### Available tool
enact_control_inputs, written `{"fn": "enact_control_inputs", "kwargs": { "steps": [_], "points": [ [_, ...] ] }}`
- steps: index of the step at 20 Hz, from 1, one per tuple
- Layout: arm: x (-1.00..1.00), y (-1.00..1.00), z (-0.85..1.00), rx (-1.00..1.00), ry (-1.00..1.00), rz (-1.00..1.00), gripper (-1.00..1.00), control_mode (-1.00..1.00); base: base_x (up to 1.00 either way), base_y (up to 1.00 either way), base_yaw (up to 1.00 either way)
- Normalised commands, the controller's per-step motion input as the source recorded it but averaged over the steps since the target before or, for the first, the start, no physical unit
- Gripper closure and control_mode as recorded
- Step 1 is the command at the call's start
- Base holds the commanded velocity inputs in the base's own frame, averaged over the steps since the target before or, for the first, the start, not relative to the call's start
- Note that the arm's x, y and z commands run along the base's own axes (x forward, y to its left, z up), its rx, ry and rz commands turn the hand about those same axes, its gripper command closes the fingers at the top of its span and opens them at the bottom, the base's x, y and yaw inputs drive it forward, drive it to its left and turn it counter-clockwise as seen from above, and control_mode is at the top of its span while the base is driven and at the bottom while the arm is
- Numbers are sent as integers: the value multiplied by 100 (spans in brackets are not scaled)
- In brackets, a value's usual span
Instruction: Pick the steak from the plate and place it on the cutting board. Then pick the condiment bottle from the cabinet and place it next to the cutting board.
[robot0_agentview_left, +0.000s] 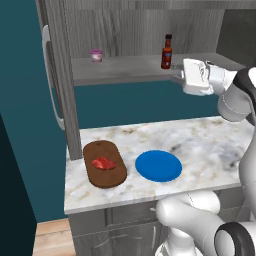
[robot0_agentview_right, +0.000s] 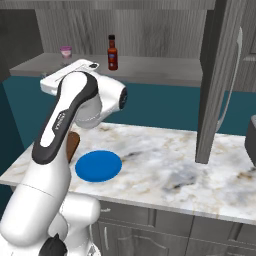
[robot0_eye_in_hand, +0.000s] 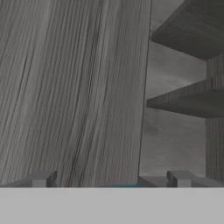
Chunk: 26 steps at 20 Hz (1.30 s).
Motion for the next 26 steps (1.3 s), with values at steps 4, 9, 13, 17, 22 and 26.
{"fn": "enact_control_inputs", "kwargs": {
  "steps": [4,9,13,17,22,26],
  "points": [
    [0,-12,18,0,5,0,-100,-100,0,0,0],
    [0,-16,14,0,5,0,-100,-100,0,0,0],
    [0,-20,10,0,4,0,-100,-100,0,0,0],
    [0,-20,9,0,3,0,-100,-100,0,0,0],
    [7,-17,2,0,1,0,-100,-100,0,0,0],
    [14,-16,0,0,0,0,-100,-100,0,0,0]
  ]
}}
